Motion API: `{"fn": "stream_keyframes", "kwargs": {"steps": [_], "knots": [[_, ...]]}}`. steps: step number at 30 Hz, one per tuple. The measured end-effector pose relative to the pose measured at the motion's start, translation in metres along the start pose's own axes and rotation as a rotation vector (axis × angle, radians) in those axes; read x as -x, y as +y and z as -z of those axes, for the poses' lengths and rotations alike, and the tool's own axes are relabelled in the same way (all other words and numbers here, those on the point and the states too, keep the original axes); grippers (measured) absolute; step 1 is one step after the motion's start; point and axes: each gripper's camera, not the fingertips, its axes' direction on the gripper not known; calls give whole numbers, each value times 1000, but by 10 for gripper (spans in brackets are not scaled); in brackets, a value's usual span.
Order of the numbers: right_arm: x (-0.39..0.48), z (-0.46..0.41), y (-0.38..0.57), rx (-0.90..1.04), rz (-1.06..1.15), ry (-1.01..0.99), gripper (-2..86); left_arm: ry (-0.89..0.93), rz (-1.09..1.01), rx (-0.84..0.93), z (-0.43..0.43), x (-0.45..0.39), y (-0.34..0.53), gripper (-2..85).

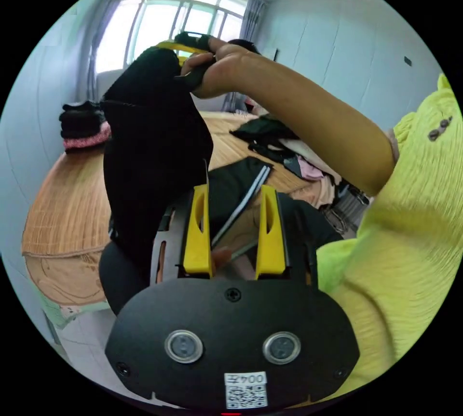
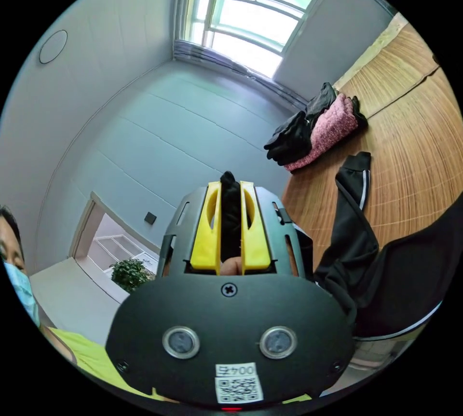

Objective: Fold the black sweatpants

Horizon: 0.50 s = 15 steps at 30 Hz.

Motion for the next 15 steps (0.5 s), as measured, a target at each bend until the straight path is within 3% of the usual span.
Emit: {"fn": "stream_keyframes", "kwargs": {"steps": [5,10,15], "knots": [[15,1,8,-70,60,118,66,-225,10,16,-25,21,-26,141],[-22,28,18,-85,67,434,64,-199,116,139,-81,57,-48,126],[-92,47,28,140,20,783,65,-174,63,285,-139,56,-73,95]]}}
